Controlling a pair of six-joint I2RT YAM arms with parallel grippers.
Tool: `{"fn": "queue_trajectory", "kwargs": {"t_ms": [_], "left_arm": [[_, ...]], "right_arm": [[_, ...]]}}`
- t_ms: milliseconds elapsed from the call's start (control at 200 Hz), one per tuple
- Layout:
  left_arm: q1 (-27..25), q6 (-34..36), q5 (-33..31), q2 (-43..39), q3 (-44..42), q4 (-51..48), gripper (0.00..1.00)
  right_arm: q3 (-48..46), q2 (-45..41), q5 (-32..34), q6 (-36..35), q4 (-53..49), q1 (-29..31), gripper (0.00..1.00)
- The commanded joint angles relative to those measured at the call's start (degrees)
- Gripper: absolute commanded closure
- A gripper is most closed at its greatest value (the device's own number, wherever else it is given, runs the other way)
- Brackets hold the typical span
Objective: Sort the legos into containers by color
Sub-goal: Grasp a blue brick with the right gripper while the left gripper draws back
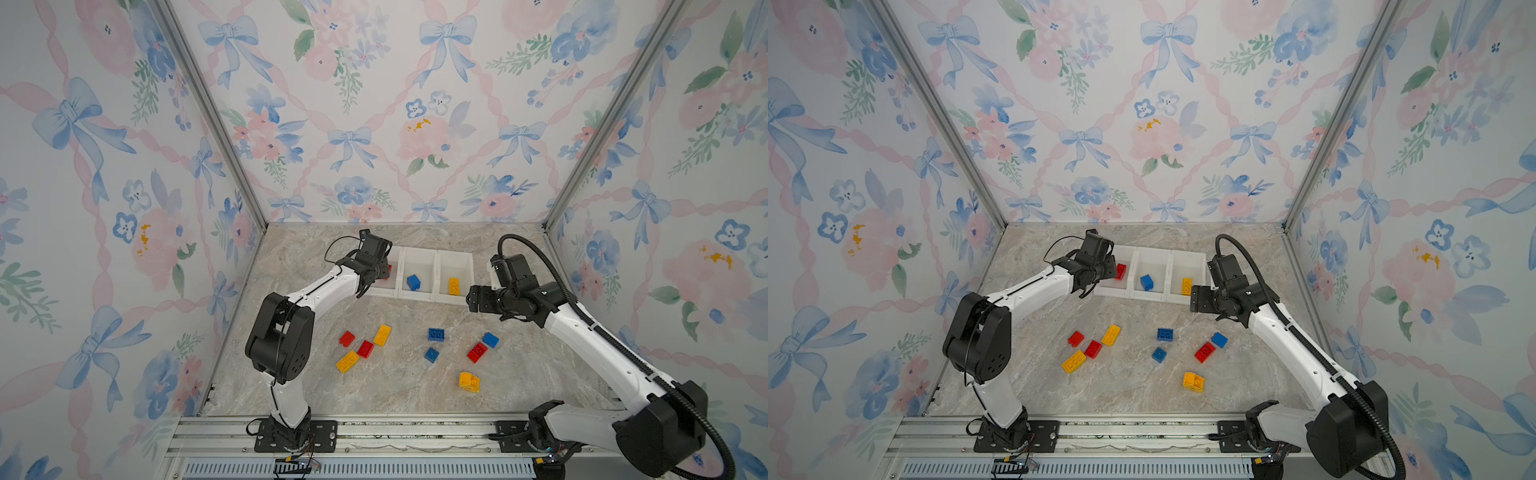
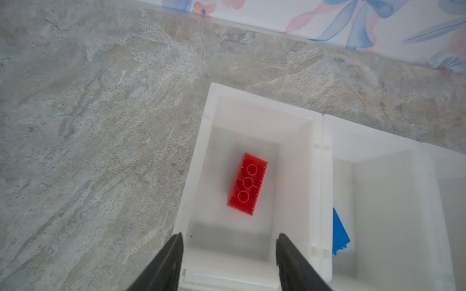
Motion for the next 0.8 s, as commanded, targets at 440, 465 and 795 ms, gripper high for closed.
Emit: {"fn": "queue_trajectory", "kwargs": {"t_ms": [440, 465, 795], "left_arm": [[-0.27, -0.57, 0.65, -11.86, -11.14, 5.2, 0.24], [-0.24, -0.56, 0.69, -12.15, -11.4, 5.28, 0.24], [-0.24, -0.98, 0.92, -15.75, -14.78, 6.06, 0.2]], "right_arm": [[-8.97, 2.55, 1.16, 15.45, -1.28, 0.16, 0.12], [-9.17, 2.82, 1.28, 15.96, -1.24, 0.02, 0.13], [-13.22, 5.13, 0.87, 22.05, 1.43, -1.93, 0.17]]}}
